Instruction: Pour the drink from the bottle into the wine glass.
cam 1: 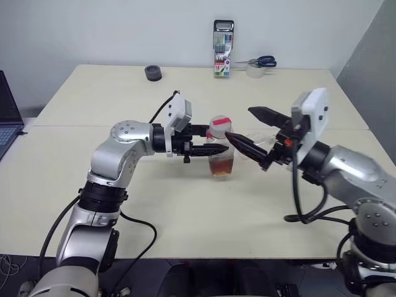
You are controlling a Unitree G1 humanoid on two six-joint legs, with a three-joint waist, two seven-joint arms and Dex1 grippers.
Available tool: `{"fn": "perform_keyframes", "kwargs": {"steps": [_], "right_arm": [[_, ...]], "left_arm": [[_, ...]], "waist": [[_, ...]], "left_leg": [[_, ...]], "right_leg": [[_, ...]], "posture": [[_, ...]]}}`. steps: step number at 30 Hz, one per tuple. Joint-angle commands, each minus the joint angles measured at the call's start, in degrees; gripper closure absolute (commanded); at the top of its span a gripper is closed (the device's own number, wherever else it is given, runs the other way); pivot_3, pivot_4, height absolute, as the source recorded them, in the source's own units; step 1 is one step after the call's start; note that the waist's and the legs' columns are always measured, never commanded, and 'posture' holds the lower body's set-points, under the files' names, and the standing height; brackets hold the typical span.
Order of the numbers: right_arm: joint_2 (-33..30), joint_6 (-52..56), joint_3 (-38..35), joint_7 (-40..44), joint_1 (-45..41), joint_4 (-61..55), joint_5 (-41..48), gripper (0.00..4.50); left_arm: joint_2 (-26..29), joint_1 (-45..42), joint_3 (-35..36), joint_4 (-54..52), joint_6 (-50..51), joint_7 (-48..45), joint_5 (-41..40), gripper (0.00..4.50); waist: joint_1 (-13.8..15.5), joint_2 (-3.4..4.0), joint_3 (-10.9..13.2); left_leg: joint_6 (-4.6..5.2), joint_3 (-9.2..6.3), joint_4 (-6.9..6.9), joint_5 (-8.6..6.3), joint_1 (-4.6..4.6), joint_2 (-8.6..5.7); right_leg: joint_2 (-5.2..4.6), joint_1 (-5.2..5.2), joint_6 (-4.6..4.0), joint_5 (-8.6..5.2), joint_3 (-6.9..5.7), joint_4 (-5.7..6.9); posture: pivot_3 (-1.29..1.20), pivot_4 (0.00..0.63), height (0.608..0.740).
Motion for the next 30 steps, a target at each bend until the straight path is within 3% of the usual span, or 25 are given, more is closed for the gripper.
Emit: {"fn": "perform_keyframes", "kwargs": {"steps": [1,15,18,24,30], "right_arm": [[3.5,0.1,3.0,-5.4,-1.6,-2.9,-1.3,0.04],[4.1,-6.1,8.9,-3.3,-1.2,1.8,-9.1,0.04],[4.8,-7.2,8.7,-3.3,-1.1,2.5,-10.3,0.62],[5.0,-8.3,9.2,-1.7,-1.4,3.4,-11.7,2.64],[3.5,-8.8,8.1,2.9,-0.5,4.1,-10.5,2.69]], "left_arm": [[-1.1,-1.9,0.7,-0.9,0.7,1.3,-0.7,2.44],[-2.1,-2.6,1.0,-1.9,3.8,2.2,-1.5,2.44],[-1.7,-2.4,0.9,-1.9,3.5,1.9,-1.1,2.44],[-0.9,-1.2,0.6,-3.2,3.6,1.6,-1.2,2.44],[0.4,-0.5,0.3,-5.6,4.0,-0.3,-2.2,2.44]], "waist": [[0.0,0.00,0.0],[0.0,0.00,0.0],[0.0,0.00,0.0],[0.0,0.00,0.0],[0.0,0.00,0.0]], "left_leg": [[-0.01,0.01,0.00,0.00,0.01,0.00],[0.00,0.01,0.00,0.00,0.02,-0.03],[0.00,0.01,0.00,0.01,0.01,-0.03],[0.00,0.01,0.00,0.01,0.02,-0.03],[0.00,0.01,0.00,0.00,0.01,-0.03]], "right_leg": [[0.00,-0.01,0.00,0.00,0.01,0.01],[0.02,-0.02,0.00,0.00,0.02,0.01],[0.02,-0.02,0.00,0.00,0.02,0.00],[0.02,-0.02,0.00,0.00,0.02,0.01],[0.02,-0.02,0.00,0.00,0.02,0.00]], "posture": [[0.00,0.150,0.740],[0.00,0.150,0.740],[0.00,0.150,0.740],[0.00,0.150,0.740],[0.00,0.150,0.740]]}}
